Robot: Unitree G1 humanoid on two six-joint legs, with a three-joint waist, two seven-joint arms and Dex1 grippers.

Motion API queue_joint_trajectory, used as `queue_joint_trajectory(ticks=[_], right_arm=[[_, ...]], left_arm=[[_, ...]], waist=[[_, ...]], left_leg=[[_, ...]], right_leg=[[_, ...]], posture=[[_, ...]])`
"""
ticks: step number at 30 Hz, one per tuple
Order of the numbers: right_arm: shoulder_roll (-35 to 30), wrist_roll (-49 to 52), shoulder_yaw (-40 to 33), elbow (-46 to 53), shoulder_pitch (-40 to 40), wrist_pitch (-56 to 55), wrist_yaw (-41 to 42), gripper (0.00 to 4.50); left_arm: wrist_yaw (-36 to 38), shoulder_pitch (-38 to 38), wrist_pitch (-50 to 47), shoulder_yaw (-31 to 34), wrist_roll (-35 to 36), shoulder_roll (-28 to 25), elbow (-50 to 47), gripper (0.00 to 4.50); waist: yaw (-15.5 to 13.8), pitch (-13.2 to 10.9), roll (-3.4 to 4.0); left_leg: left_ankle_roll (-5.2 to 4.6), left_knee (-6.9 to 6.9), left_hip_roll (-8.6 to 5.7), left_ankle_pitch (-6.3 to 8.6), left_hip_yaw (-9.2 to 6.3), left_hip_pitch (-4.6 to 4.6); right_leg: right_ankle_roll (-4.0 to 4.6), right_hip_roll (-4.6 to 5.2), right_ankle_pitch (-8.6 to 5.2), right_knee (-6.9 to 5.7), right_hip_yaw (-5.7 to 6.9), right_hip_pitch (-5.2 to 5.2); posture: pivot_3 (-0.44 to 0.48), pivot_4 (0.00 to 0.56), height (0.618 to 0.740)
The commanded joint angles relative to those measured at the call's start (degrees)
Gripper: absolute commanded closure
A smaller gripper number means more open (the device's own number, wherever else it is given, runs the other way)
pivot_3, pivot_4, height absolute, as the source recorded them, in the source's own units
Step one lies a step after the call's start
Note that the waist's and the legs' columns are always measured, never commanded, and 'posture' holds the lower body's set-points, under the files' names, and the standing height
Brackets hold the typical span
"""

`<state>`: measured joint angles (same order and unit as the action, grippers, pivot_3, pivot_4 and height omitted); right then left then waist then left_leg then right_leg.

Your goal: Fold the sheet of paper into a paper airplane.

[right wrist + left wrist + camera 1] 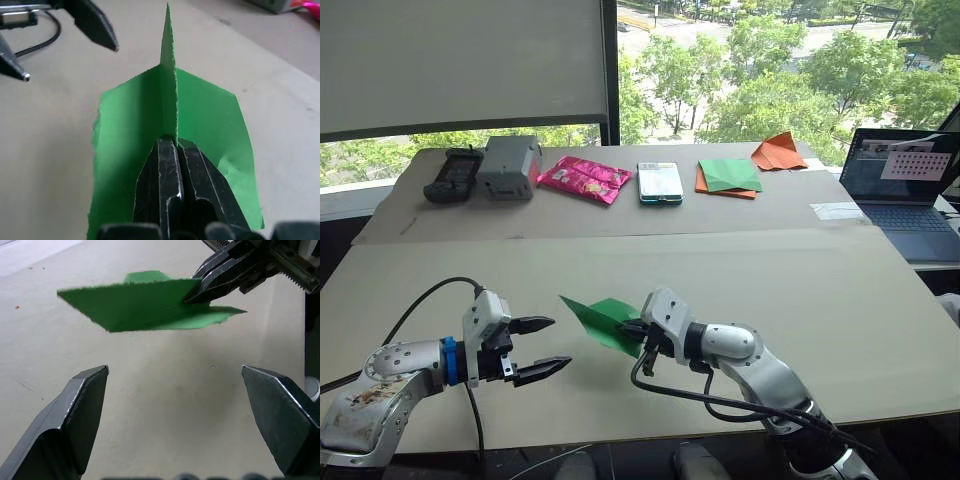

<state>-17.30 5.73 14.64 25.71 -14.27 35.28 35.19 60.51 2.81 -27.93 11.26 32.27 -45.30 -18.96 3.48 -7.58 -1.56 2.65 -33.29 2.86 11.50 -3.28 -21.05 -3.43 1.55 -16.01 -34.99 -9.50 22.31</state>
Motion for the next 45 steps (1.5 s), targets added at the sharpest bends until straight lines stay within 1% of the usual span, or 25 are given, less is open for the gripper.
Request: queue_joint_trajectory(ticks=[1, 4, 6, 9, 13, 18, 21, 24, 26, 30, 31, 32, 34, 37, 39, 41, 45], right_arm=[[-2.6, -1.1, -9.5, 4.8, 2.9, 6.4, -6.3, 4.47], [-3.8, -1.1, -19.7, 6.9, 6.1, 15.4, -11.4, 4.47], [-3.9, -0.5, -23.5, 7.3, 7.9, 19.5, -13.0, 4.47], [-3.4, -0.4, -24.8, 6.8, 9.4, 22.0, -15.0, 4.47], [-2.7, -1.7, -23.8, 5.9, 9.2, 25.5, -18.5, 4.47], [0.9, -0.5, -27.0, 5.0, 8.4, 28.0, -22.2, 4.47], [1.1, 0.0, -27.7, 5.9, 8.9, 27.3, -22.4, 3.61], [1.8, 2.9, -29.2, 9.2, 8.0, 26.0, -20.9, 2.6], [1.0, 4.7, -30.2, 11.2, 7.0, 25.6, -19.4, 1.92], [-3.2, 10.3, -31.5, 14.4, 5.4, 21.6, -12.7, 0.53], [-4.0, 12.2, -31.5, 15.3, 5.5, 19.5, -10.2, 0.11], [-4.4, 14.8, -31.6, 16.5, 5.7, 17.7, -7.5, 0.04], [-5.3, 20.8, -32.4, 18.2, 6.4, 14.5, -1.3, 0.04], [-7.5, 23.8, -31.9, 17.0, 8.2, 10.1, 4.0, 0.04], [-10.7, 21.6, -28.9, 15.2, 10.3, 7.7, 5.8, 0.04], [-13.1, 18.9, -25.6, 12.7, 12.3, 4.7, 6.8, 0.04], [-14.1, 16.2, -22.1, 8.8, 13.0, -0.8, 6.5, 0.04]], left_arm=[[-0.6, -1.9, 2.2, -0.8, -0.9, 0.7, 0.1, 0.0], [-1.6, -4.2, 1.9, -2.6, -0.6, 2.1, -1.4, 0.0], [-1.8, -5.2, 2.0, -3.9, -0.9, 2.6, -1.8, 0.0], [-2.0, -6.1, 2.2, -5.1, -1.2, 3.0, -1.3, 0.0], [-1.6, -6.6, 3.2, -6.3, -2.2, 3.0, -0.2, 0.0], [-1.3, -7.4, 2.3, -6.3, -1.3, 3.1, 0.4, 0.0], [-1.2, -7.6, 2.5, -6.3, -1.4, 3.0, 0.7, 0.0], [-0.9, -8.0, 2.4, -6.1, -1.3, 2.8, 1.1, 0.0], [-0.8, -8.3, 2.4, -5.9, -1.2, 2.7, 1.2, 0.0], [-1.8, -8.8, 2.4, -4.0, -0.2, 3.0, 1.0, 0.0], [-1.9, -8.6, 2.4, -3.3, 0.1, 2.9, 1.0, 0.0], [-1.9, -8.2, 2.3, -2.5, 0.4, 2.8, 1.3, 0.0], [-2.8, -7.7, 2.6, -1.1, -0.1, 2.7, 2.5, 0.0], [-3.6, -7.5, 2.8, 0.2, 0.0, 3.1, 3.0, 0.0], [-4.5, -7.3, 3.0, 0.9, -0.1, 3.4, 3.1, 0.0], [-6.8, -6.6, 5.7, 0.6, -3.5, 3.8, 3.5, 0.0], [-8.0, -5.5, 5.4, 1.6, -2.5, 5.2, 3.6, 0.0]], waist=[[-0.1, 0.0, -0.01], [-0.1, 0.1, -0.08], [-0.1, 0.1, 0.02], [0.5, 0.2, 0.12], [1.1, 0.2, 0.23], [1.0, 0.2, 0.18], [0.6, 0.2, 0.19], [0.6, 0.1, 0.2], [0.6, 0.1, 0.26], [0.7, 0.1, 0.28], [0.7, 0.1, 0.27], [0.6, 0.1, 0.26], [0.7, 0.1, 0.26], [0.6, 0.1, 0.22], [0.4, 0.1, 0.08], [0.4, 0.1, 0.01], [0.5, 0.0, 0.01]], left_leg=[[0.03, -0.04, 0.0, 0.01, 0.0, -0.01], [0.02, -0.08, -0.01, 0.01, 0.02, -0.04], [0.02, -0.09, -0.02, 0.01, 0.03, -0.04], [-0.01, -0.05, -0.02, 0.0, 0.02, 0.0], [-0.04, 0.01, -0.01, -0.01, 0.01, -0.03], [-0.04, -0.02, -0.02, -0.01, 0.0, 0.03], [-0.03, -0.07, -0.02, -0.01, 0.0, -0.02], [-0.03, -0.09, -0.03, -0.01, 0.02, -0.04], [-0.04, -0.08, -0.03, -0.01, 0.01, -0.05], [-0.04, -0.07, -0.02, -0.01, 0.01, -0.04], [-0.04, -0.06, -0.02, -0.01, 0.01, -0.04], [-0.04, -0.04, -0.01, -0.01, 0.01, -0.02], [-0.04, -0.02, -0.01, -0.01, 0.0, -0.02], [-0.05, -0.02, -0.01, -0.01, 0.0, -0.02], [-0.04, -0.03, -0.01, -0.01, 0.0, -0.03], [-0.04, -0.09, -0.02, -0.01, 0.02, -0.04], [-0.02, -0.1, -0.02, 0.0, 0.06, -0.05]], right_leg=[[0.0, 0.0, 0.0, 0.05, 0.0, -0.04], [0.0, 0.02, 0.0, 0.07, -0.02, -0.04], [0.0, 0.01, 0.0, 0.06, -0.04, -0.03], [0.0, -0.02, 0.0, 0.02, -0.04, -0.05], [-0.01, -0.08, 0.01, -0.03, -0.11, -0.12], [-0.03, -0.08, 0.02, 0.04, -0.11, -0.05], [-0.03, -0.06, 0.02, 0.08, -0.11, -0.05], [-0.03, -0.05, 0.02, 0.08, -0.11, -0.05], [-0.03, -0.06, 0.02, 0.07, -0.12, -0.05], [-0.03, -0.06, 0.02, 0.06, -0.11, -0.06], [-0.03, -0.07, 0.02, 0.06, -0.12, -0.06], [-0.03, -0.08, 0.02, 0.06, -0.11, -0.07], [-0.04, -0.08, 0.02, 0.05, -0.11, -0.08], [-0.04, -0.08, 0.02, 0.05, -0.11, -0.11], [-0.04, -0.07, 0.02, 0.07, -0.1, -0.11], [-0.03, -0.03, 0.01, 0.12, -0.1, -0.11], [-0.03, 0.0, 0.01, 0.15, -0.11, -0.07]], posture=[[0.0, 0.15, 0.74], [0.0, 0.15, 0.74], [0.0, 0.15, 0.74], [0.0, 0.15, 0.74], [0.0, 0.15, 0.74], [0.0, 0.15, 0.74], [0.0, 0.15, 0.74], [0.0, 0.15, 0.74], [0.0, 0.15, 0.74], [0.0, 0.15, 0.74], [0.0, 0.15, 0.74], [0.0, 0.15, 0.74], [0.0, 0.15, 0.74], [0.0, 0.15, 0.74], [0.0, 0.15, 0.74], [0.0, 0.15, 0.74], [0.0, 0.15, 0.74]])
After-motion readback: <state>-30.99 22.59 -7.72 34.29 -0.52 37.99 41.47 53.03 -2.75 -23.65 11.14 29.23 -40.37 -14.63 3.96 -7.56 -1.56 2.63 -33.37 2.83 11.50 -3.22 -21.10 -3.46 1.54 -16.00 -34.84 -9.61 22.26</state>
